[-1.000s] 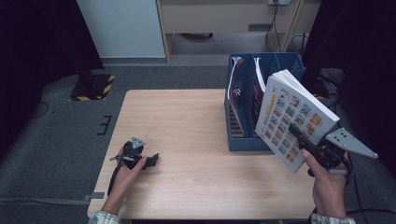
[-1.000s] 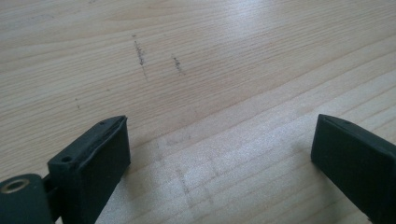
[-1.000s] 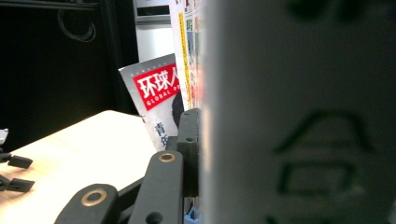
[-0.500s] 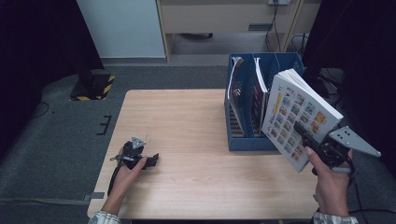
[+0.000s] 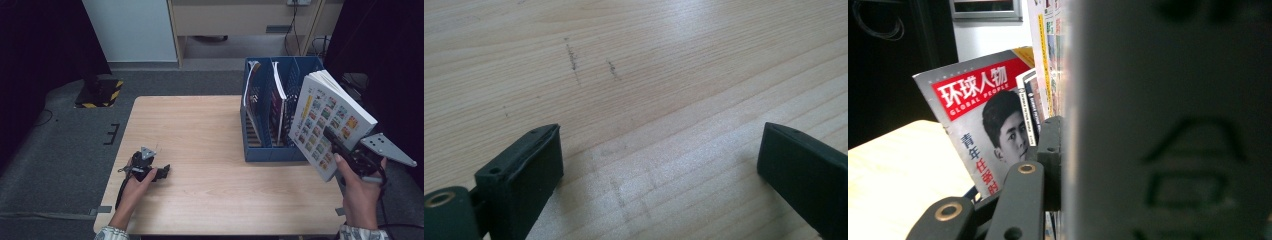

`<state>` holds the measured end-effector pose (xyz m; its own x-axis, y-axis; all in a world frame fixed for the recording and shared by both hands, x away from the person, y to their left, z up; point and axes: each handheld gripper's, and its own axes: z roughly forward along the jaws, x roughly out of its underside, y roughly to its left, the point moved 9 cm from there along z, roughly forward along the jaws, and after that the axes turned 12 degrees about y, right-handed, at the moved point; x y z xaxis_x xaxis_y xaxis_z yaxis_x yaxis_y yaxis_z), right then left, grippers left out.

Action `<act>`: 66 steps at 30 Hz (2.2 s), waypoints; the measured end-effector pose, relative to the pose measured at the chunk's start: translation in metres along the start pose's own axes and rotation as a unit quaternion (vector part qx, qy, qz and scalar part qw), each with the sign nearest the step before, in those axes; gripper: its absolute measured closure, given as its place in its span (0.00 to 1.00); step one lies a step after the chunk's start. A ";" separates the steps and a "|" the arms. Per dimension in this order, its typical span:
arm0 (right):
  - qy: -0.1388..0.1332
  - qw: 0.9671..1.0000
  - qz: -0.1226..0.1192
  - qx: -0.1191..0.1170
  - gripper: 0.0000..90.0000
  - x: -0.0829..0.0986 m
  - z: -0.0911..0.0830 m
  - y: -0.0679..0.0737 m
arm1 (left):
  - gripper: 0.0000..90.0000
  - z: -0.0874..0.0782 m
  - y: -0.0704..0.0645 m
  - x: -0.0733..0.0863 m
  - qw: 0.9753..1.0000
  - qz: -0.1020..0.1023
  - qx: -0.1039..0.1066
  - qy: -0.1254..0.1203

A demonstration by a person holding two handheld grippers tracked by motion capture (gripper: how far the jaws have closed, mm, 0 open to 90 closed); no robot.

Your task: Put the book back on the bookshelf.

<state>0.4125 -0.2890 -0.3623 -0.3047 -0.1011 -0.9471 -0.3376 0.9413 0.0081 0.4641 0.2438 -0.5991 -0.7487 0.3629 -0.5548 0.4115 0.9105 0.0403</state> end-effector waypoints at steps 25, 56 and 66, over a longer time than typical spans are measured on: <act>0.011 0.998 0.018 0.056 0.82 -0.020 0.054 -0.037 | 0.05 0.000 0.000 0.000 1.000 0.000 0.003 0.001; 0.020 0.996 0.052 0.071 0.82 -0.022 0.096 -0.049 | 0.04 0.001 -0.001 0.000 1.000 -0.002 0.009 0.005; 0.016 0.996 0.051 0.073 0.82 -0.027 0.100 -0.052 | 0.04 0.002 -0.001 0.000 1.000 -0.006 0.011 0.006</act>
<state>0.5272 -0.3026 -0.3689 -0.3605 -0.0107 -0.9327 -0.1706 0.9838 0.0547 0.4647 0.2426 -0.6004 -0.7597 0.3544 -0.5452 0.4141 0.9101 0.0145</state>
